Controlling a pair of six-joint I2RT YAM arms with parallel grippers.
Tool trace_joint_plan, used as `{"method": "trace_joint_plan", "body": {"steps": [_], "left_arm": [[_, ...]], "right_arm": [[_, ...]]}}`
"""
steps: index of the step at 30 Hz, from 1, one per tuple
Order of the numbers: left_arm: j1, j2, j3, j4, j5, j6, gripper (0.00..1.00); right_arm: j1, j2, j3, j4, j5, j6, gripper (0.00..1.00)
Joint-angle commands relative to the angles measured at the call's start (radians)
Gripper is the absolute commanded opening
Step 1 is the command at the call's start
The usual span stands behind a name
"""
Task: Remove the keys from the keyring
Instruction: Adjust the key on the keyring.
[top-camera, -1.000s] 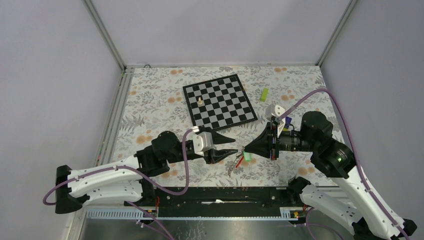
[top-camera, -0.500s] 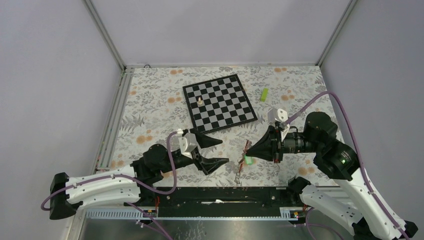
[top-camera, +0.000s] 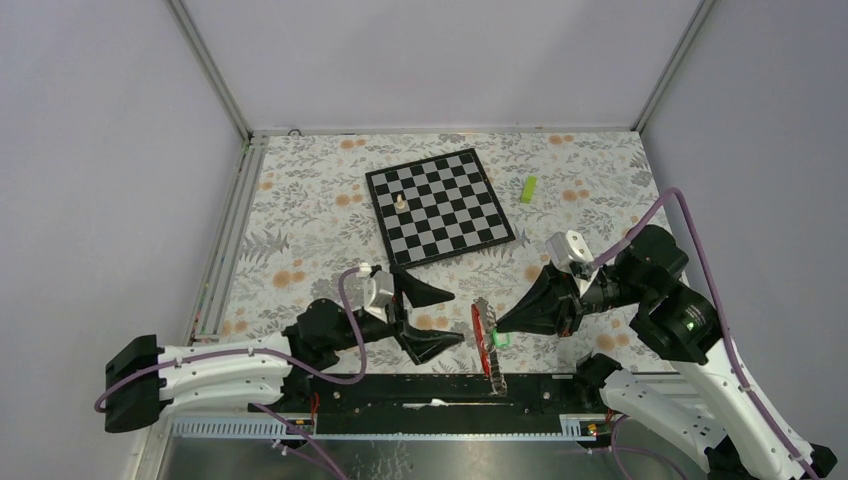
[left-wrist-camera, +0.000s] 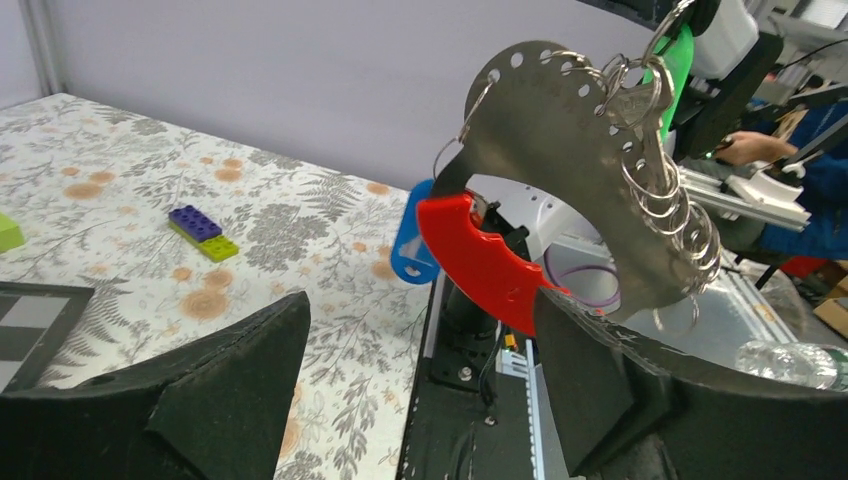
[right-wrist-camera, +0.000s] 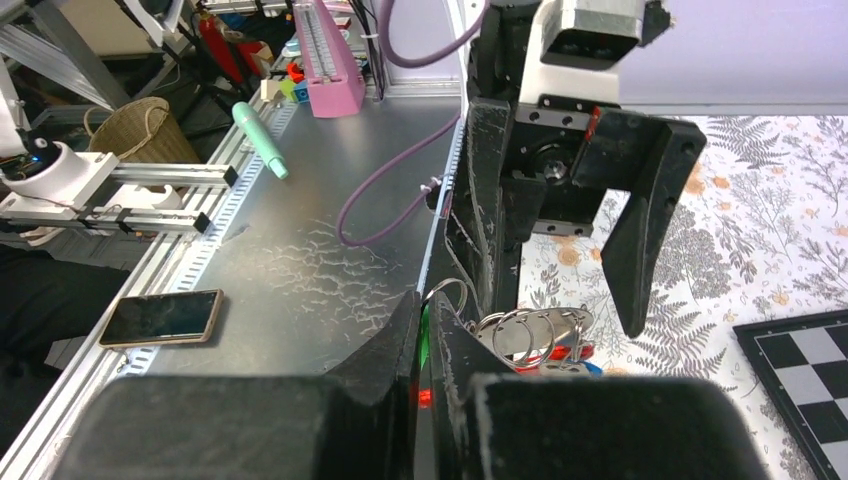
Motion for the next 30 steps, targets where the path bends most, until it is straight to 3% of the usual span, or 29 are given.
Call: {"method": "trace_joint_plan", "body": {"steps": [1,14,30], "left_arm": [[0.000,0.066,-0.020,0.277,0.045,-0.062,0.89],[0.000,0.336,0.022,0.617,0.204,-0.180,0.89],[0.000,0.502,0.093,0.786,0.285,-0.256,0.90]], "right_arm": [[-0.002,-0.006,0.004,0.120,-0.067,0.060,0.00],[-0.001,-0.002,-0.013,0.169,-0.097,0.106,0.00],[-0.002,-0.008,-0.037,0.239,-0.120,0.162,0.00]]}}
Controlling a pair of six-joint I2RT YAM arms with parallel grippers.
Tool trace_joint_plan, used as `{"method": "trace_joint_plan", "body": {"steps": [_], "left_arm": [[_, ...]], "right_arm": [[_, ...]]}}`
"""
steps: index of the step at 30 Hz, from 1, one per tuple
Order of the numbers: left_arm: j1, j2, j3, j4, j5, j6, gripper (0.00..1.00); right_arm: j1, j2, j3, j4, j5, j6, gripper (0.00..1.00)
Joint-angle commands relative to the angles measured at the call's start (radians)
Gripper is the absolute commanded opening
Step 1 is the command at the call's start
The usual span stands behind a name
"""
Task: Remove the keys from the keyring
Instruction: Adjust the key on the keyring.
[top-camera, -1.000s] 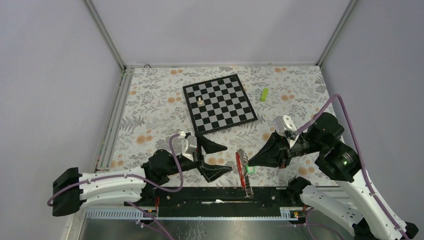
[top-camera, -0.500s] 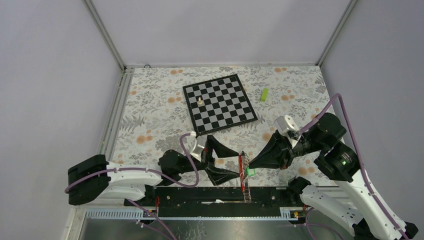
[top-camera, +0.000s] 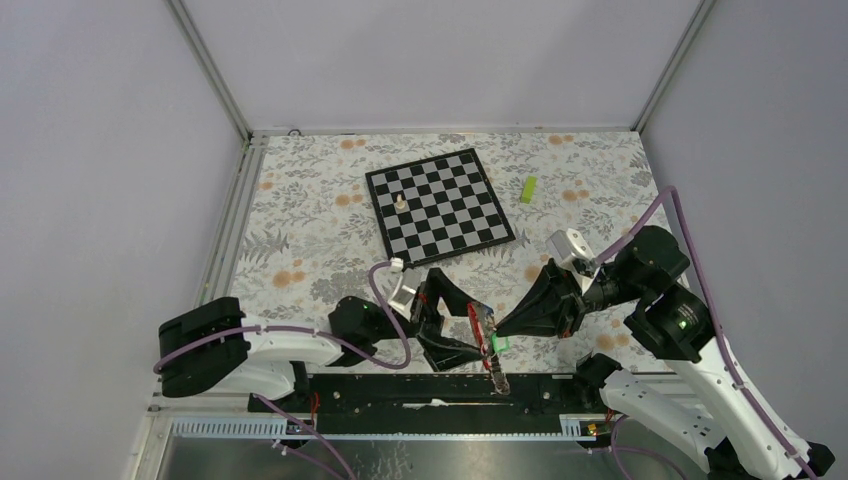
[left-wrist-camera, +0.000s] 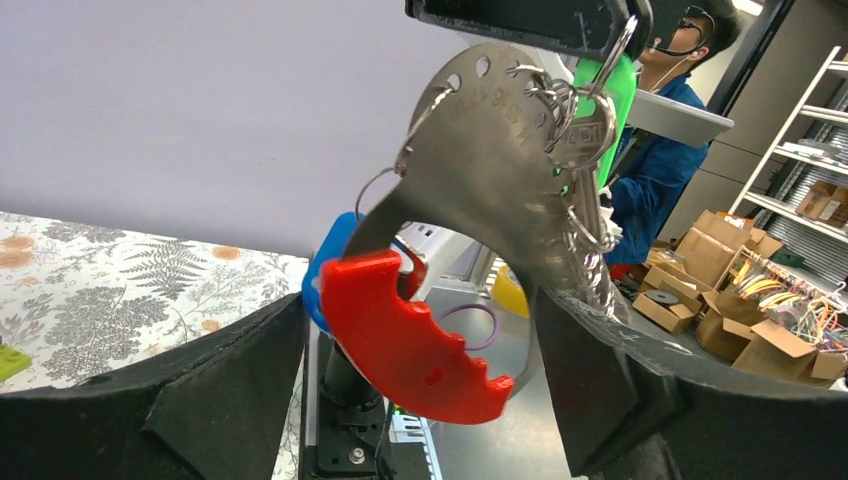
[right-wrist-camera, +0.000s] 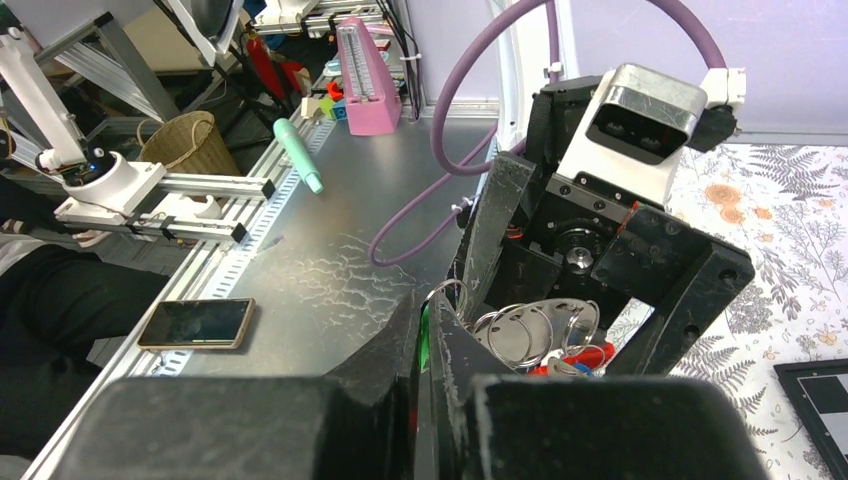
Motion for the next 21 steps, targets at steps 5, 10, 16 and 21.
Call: {"method": "trace_joint_plan", "body": {"steps": [5,10,16,21], "left_arm": [[0.000,0.049,0.050,0.161,0.067,-0.045,0.76],[0.000,0.038,0.056,0.137,0.097,-0.040,0.42],[0.001,-0.069,0.029,-0.001,0.078,0.000,0.00],[0.006,-0.267,0.007,-0.324,-0.002,0.087,0.00]], "right_arm": [[-0.003,-0.013,0.003,0.074,-0.037,0.027,0.00],[-0.003,-0.021,0.014,0.018,-0.016,-0.018,0.00],[-0.002,-0.030,0.068,-0.179,0.067,-0.174,0.00],[-0.002,-0.080,0.053,-0.228,0.235,-0.222,0.00]]}}
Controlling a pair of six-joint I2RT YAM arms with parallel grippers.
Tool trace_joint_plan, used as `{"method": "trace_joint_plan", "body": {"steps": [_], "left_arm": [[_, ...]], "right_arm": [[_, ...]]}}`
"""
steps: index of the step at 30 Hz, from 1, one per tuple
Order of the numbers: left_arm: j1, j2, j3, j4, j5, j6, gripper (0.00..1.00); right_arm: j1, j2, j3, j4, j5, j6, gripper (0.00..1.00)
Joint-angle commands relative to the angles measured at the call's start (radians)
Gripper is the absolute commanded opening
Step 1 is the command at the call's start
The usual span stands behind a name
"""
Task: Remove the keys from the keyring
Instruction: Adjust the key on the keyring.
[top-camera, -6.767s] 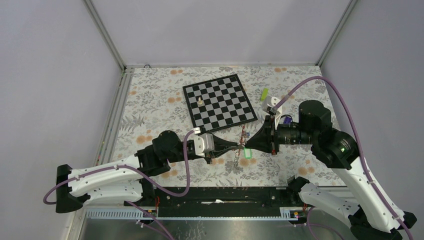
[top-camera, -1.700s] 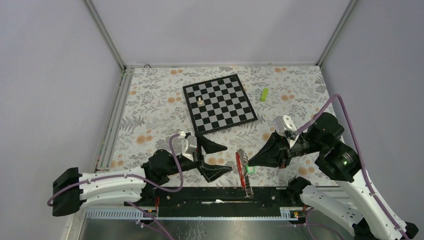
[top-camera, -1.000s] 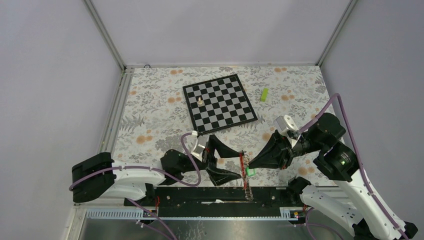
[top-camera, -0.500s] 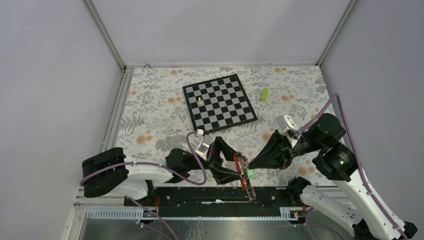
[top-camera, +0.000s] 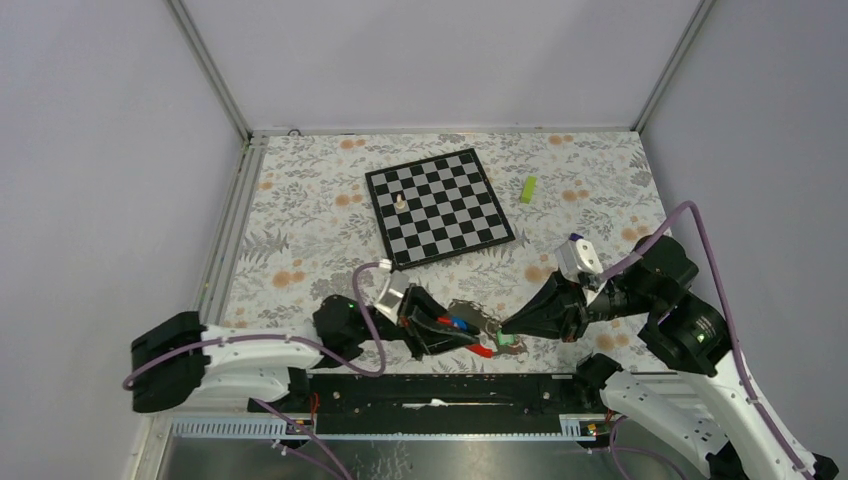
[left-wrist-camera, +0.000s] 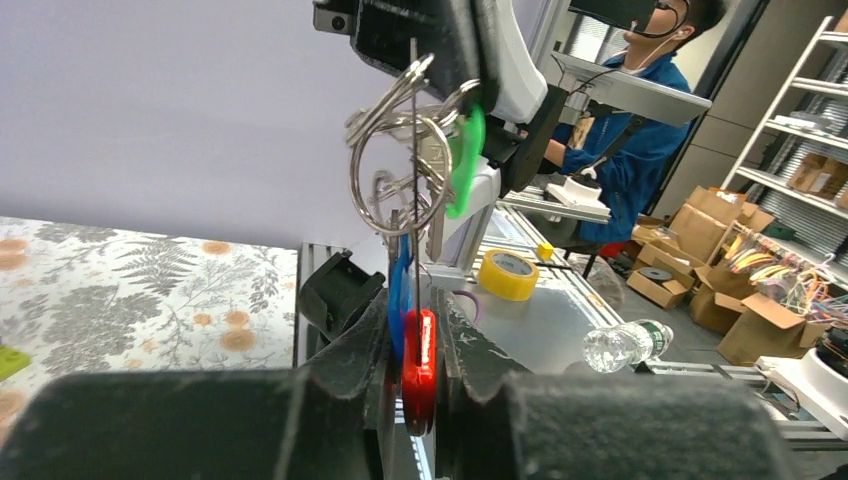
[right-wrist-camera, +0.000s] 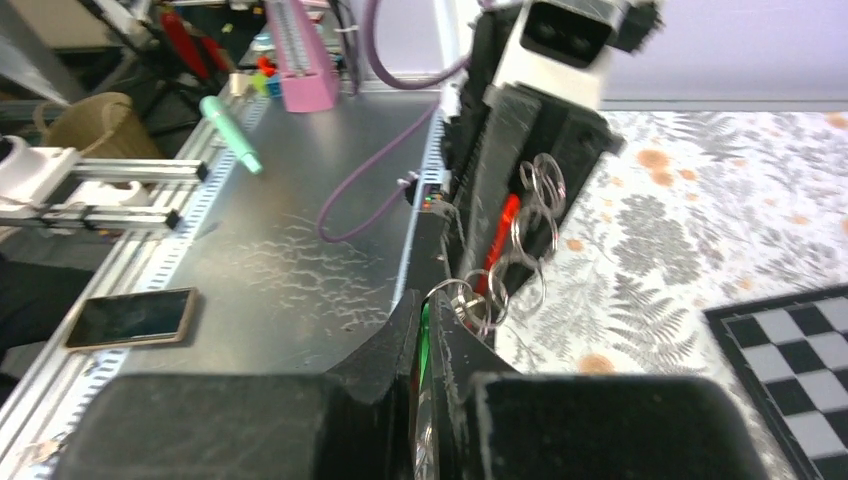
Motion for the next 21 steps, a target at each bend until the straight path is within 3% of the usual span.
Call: {"method": "trace_joint_plan", "body": {"steps": [1,4,6,9,13,16,21], "left_arm": [[0.005,-0.207,0.015,-0.333,-0.095,0.111,0.00],[0.005,-0.355,0.141,-0.800,-0.192,0.258,0.00],[0.005,-0.369,0.306,-1.180,-0.283,0.369,0.00],[0.005,-0.263,0.601,-1.694,-0.425,0.479,0.00],[0.002,-0.010,0.944,-2.176,-0.576,0.565,0.00],[-0.002,0.159,1.067,-2.350,-0.664,0.614,0.00],[-0.002,0.281,1.154,-2.530,-0.760,0.715,0.00]], "right_arm": [[-0.002,-0.057,0.015,-0.051,0.185,-0.075,0.00],[-0.001,-0.110,-0.019,-0.019,0.359,-0.078,0.07],[-0.002,-0.149,-0.051,0.010,0.510,-0.072,0.31],[-0.002,-0.196,-0.110,0.040,0.696,-0.064,0.45],[-0.001,-0.211,-0.176,0.061,0.787,-0.039,0.52],[-0.001,-0.200,-0.195,0.064,0.797,-0.013,0.60],[-0.001,-0.216,-0.212,0.040,0.811,-0.006,0.66]]}}
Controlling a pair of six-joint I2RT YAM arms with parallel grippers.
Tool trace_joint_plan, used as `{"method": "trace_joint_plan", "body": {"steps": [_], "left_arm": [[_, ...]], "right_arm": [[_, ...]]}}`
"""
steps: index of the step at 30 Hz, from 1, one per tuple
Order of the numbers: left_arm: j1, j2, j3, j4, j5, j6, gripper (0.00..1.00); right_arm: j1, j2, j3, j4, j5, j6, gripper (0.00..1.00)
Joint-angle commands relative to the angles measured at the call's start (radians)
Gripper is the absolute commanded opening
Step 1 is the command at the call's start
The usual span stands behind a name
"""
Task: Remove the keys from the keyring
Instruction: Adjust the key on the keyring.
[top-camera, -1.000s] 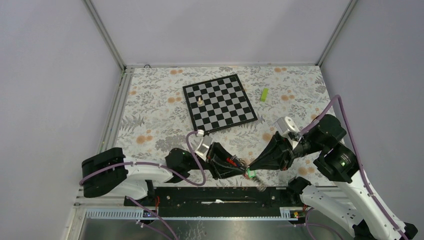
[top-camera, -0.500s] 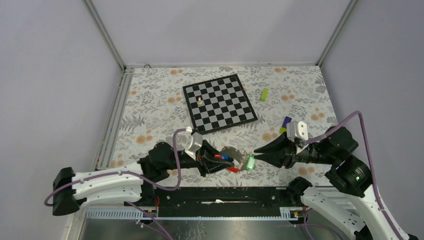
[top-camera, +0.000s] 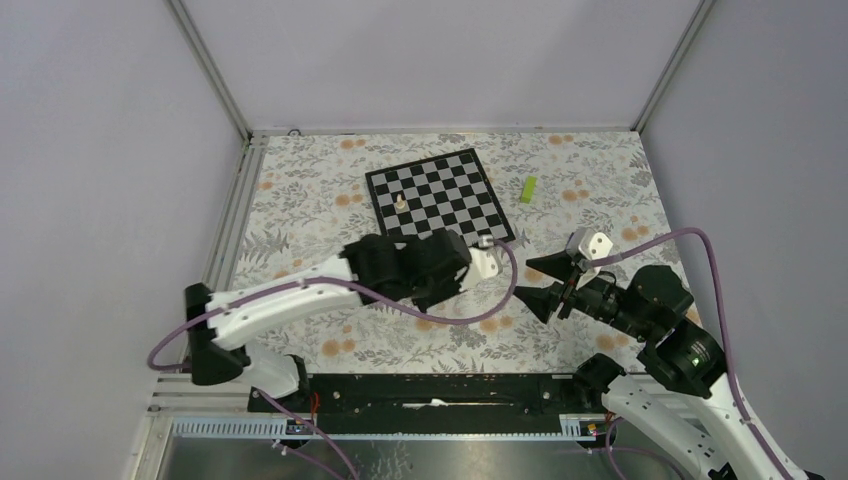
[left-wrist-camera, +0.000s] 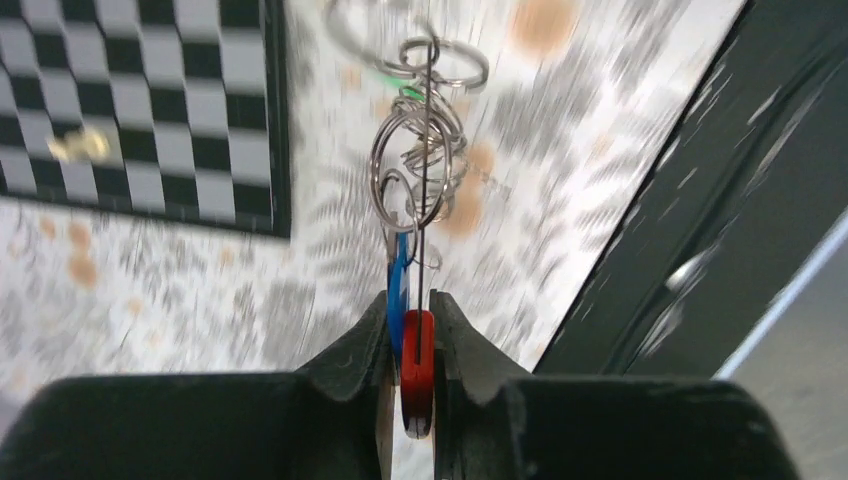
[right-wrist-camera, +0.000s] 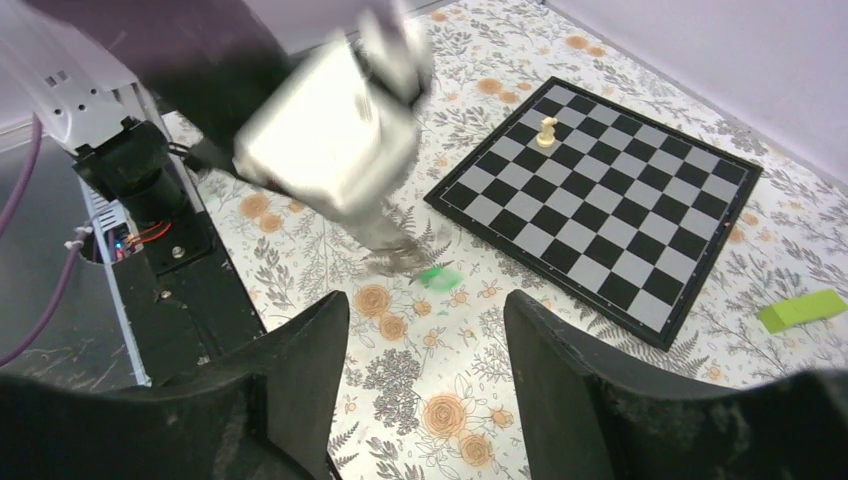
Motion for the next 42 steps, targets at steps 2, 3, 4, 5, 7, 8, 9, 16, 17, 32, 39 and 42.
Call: {"method": "trace_joint_plan", "body": {"steps": [2,3,4,5,7,8,9,16,17,32,39,42], "left_arm": [[-0.004,0.091,0.134,-0.413,-0.153,0.158,0.00],[-0.004,0.110,0.161,-0.447,-0.141,0.175,0.00],[-0.004,0.128,0.182,-0.475,-0.122,0.191,0.00],[-0.004,0.142,0.193,-0.489,-0.089,0.209,0.00],[-0.004,0.164,0.181,-0.489,-0.047,0.247,0.00],[-0.004,0.181,0.171,-0.490,-0.047,0.251,0.00],[-0.004,0.197,0.163,-0.492,-0.050,0.251,0.00],[-0.004,0.236,0.174,-0.497,-0.012,0.258,0.00],[-0.004,0.234,0.180,-0.497,-0.012,0.258,0.00],[-0.004,0.167,0.208,-0.506,-0.025,0.281,0.00],[-0.005,0.160,0.277,-0.512,-0.043,0.311,0.00],[-0.005,0.167,0.338,-0.513,-0.055,0.353,0.00]], "right_arm": [[-0.001,-0.034,-0.019,0.027,0.080,0.020,0.67],[-0.001,-0.041,-0.026,0.028,0.088,0.022,0.67],[-0.001,-0.047,-0.032,0.027,0.093,0.025,0.67],[-0.001,-0.051,-0.036,0.027,0.097,0.029,0.68],[-0.001,-0.060,-0.046,0.026,0.103,0.041,0.68],[-0.001,-0.061,-0.048,0.026,0.103,0.046,0.68],[-0.002,-0.064,-0.049,0.023,0.104,0.050,0.68],[-0.002,-0.084,-0.046,-0.001,0.142,0.061,0.69],[-0.002,-0.087,-0.047,-0.001,0.154,0.065,0.69],[-0.001,-0.339,-0.411,0.258,0.237,0.374,0.71],[-0.002,-0.211,-0.521,0.441,0.181,0.569,0.71],[-0.001,-0.184,-0.642,0.649,0.099,0.642,0.73]]}}
